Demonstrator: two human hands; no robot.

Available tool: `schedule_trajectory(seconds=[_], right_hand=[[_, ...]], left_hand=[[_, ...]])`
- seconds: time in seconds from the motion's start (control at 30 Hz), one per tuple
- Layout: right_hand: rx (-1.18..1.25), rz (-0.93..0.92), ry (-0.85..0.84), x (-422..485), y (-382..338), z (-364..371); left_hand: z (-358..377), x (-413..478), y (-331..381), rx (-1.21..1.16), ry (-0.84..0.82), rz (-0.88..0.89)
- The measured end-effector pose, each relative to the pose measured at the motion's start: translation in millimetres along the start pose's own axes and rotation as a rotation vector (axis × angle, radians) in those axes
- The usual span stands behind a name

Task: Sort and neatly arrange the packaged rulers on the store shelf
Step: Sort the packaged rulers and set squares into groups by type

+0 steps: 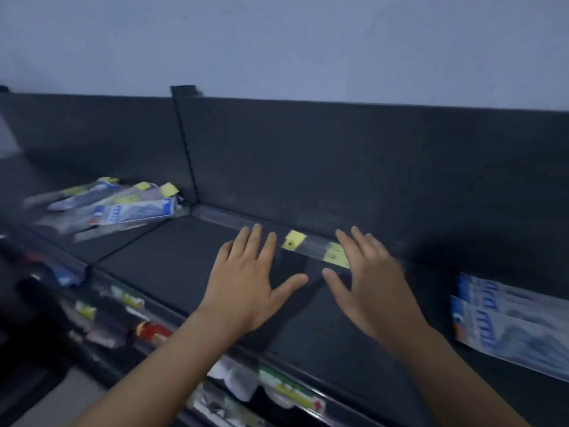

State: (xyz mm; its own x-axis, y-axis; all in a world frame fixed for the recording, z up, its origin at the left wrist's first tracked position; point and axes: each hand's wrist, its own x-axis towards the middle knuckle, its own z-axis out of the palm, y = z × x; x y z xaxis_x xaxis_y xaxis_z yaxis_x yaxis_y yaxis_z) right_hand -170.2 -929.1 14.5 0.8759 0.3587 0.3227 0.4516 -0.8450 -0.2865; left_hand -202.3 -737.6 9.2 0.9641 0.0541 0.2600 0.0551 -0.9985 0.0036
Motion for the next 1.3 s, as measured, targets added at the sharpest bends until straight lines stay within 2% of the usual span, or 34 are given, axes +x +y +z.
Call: schedule_trajectory(seconds=[0.3, 0.47, 0.8, 1.07, 1.3], right_hand=[[0.069, -0.156, -0.261, 79, -236, 103], [0.070, -0.216, -0.409, 112, -331, 145], [0.072, -0.270, -0.355, 200, -398, 222], [0.142, -0.281, -0.332, 324, -448, 284], [0.125, -0.301, -0.332, 411, -483, 330]], left_hand=[[-25, -58, -269, 0.110, -0.064, -0.312], [-25, -70, -370, 0.105, -0.132, -0.409], [15, -21, -483, 0.107, -0.198, -0.400], [37, 87, -590, 0.155, -0.251, -0.360], [78, 184, -690, 0.125, -0.217, -0.386]])
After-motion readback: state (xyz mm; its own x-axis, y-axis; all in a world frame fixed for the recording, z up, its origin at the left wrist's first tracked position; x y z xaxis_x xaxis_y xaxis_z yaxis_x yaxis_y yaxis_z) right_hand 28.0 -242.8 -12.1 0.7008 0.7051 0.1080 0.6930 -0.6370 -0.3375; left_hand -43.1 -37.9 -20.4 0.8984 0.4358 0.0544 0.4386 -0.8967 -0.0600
